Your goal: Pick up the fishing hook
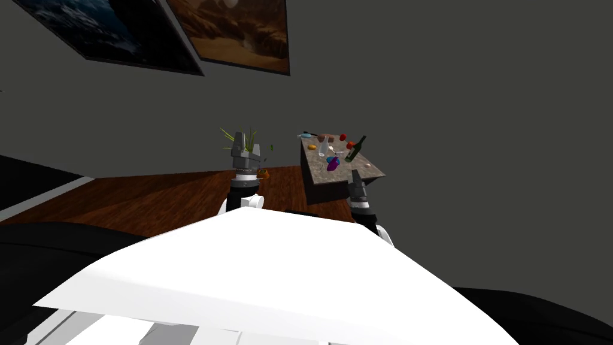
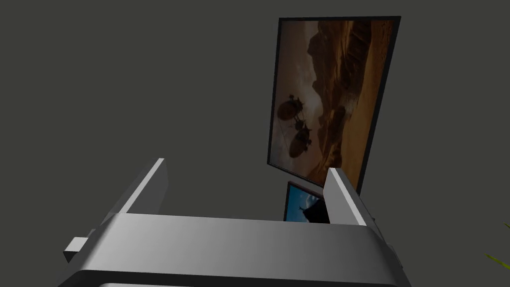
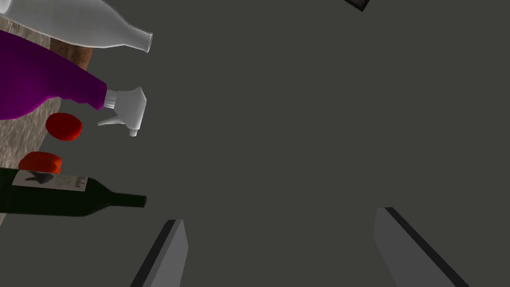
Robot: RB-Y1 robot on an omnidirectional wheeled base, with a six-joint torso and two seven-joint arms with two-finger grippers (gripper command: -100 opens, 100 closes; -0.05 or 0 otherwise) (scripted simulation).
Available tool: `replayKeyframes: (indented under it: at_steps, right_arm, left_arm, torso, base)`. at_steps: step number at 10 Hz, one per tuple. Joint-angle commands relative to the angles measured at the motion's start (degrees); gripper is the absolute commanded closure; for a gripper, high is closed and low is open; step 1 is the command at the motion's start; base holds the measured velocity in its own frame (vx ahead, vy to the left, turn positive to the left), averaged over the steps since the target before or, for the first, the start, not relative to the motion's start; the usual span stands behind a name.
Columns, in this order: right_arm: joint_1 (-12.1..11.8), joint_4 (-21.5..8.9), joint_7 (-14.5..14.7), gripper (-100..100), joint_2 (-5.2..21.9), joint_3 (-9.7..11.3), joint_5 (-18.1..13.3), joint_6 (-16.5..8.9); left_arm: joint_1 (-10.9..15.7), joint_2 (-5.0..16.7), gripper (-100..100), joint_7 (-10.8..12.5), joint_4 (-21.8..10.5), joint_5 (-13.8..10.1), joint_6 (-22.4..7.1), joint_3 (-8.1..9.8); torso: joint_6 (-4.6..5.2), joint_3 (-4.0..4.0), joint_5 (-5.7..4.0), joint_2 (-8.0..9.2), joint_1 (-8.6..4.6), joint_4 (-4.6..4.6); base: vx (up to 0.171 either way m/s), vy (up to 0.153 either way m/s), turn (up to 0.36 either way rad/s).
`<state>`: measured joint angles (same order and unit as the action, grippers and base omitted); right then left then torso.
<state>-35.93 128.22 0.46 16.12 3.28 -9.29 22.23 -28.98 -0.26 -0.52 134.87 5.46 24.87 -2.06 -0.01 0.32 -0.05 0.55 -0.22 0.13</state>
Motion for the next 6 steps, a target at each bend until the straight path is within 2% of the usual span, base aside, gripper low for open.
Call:
replayKeyframes:
  at_steps: [1,6]
  right_arm:
    - [-1.59,-0.89,1.55,-100,2.33,0.57,-1.97,-1.26]
    - [-5.48,-6.92,5.55,-100,10.23,1.17,-7.64,-2.33]
  left_arm:
    - [0.0,0.0,0,0.0,0.0,0.0,0.0,0.0]
    - [-0.01,0.0,0,0.0,0.0,0.0,0.0,0.0]
  torso:
    - [0.0,0.0,0.0,0.0,0.0,0.0]
    - [0.03,-0.06,0.01,-0.12,0.04,-0.02]
  base:
    - [-0.149,-0.031,0.255]
    - [-0.124,-0.012,0.272]
